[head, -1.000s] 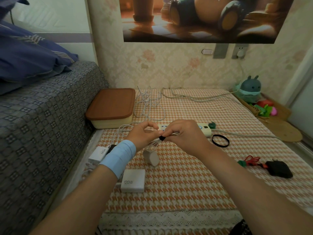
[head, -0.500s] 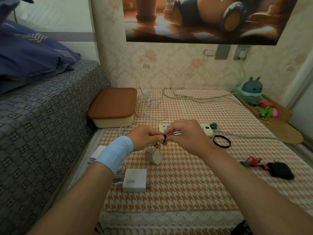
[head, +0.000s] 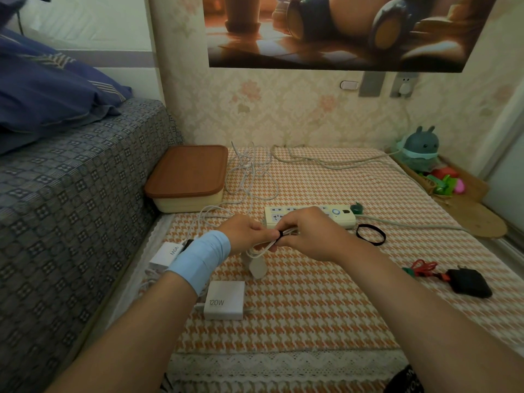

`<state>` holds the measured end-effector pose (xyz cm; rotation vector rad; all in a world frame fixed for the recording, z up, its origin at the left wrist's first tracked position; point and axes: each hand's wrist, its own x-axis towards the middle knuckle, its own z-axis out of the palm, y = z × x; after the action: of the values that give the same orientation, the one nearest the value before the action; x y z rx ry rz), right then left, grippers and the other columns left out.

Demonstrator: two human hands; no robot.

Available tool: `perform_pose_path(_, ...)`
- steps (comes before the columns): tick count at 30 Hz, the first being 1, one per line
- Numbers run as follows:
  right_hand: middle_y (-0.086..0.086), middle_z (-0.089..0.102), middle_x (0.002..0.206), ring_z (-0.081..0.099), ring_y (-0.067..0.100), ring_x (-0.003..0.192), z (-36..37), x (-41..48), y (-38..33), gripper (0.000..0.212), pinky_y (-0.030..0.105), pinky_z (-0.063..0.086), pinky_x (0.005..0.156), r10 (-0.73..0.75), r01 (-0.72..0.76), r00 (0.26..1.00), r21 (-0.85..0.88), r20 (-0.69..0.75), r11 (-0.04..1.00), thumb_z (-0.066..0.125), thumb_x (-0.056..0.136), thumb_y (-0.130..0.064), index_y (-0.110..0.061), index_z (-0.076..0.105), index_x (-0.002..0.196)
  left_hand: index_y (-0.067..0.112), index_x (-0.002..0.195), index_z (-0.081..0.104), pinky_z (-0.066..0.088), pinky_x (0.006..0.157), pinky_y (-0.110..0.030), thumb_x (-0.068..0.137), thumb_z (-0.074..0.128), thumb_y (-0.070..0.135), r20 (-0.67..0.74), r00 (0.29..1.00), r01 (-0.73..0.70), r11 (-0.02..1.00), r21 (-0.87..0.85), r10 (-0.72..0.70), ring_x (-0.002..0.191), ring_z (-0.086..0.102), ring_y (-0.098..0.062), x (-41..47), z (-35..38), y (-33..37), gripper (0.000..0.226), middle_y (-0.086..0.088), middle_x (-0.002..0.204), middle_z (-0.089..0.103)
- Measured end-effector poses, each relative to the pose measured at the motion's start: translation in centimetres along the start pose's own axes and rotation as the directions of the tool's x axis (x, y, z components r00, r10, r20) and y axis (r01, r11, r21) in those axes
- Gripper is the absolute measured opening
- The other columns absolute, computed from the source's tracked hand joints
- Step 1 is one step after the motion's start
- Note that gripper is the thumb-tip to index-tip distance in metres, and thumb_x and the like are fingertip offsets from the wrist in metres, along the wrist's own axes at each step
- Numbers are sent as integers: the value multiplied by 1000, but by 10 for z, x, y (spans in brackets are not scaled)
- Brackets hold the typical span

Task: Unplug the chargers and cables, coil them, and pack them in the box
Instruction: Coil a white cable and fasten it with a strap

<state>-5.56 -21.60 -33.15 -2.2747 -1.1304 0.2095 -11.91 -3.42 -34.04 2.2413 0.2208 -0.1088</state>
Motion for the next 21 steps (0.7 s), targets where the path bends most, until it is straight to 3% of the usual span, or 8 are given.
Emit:
perform_pose_path(5,-5,68,95,63,15,84,2,5,5,5,43,55,80,92,-81,992,-128,84,988,63,99,-29,-30,68,96,26,77,72,37,54,-24,88,66,46,-66,994,-81,985,151,92,56,49,-9,1,6,4,23,12,57,56)
perform_pose_path(11,2,62,98,58,22,85,2,6,4,16,40,49,77,158,-119,968,-196,193,973,49,106,-28,-21,63,107,30,84,67,45,65,-28,89,65,43,1,986,-162,945,283,169,74,57,-13,-2,4,11,15,9,75,61)
perform_pose_path(15,4,62,94,55,22,78,-3,4,-2,15,39,46,71,179,-140,960,-185,214,973,50,106,-29,-21,63,103,25,98,70,53,78,-35,91,64,41,34,987,-159,928,337,156,85,61,-16,-6,2,14,18,5,89,67)
perform_pose_path(18,2,56,87,49,17,72,-6,0,-7,18,33,38,65,181,-137,952,-182,248,974,47,107,-29,-22,57,94,26,112,67,52,88,-39,91,64,40,69,986,-166,926,338,152,98,62,-17,-10,1,15,26,5,106,67)
perform_pose_path(21,3,53,82,47,20,71,-6,-3,-4,25,33,36,64,247,-214,931,-146,271,966,46,106,-29,-22,54,84,29,131,54,47,98,-36,86,68,45,85,989,-139,934,330,117,117,55,-16,-15,-3,15,50,7,128,56)
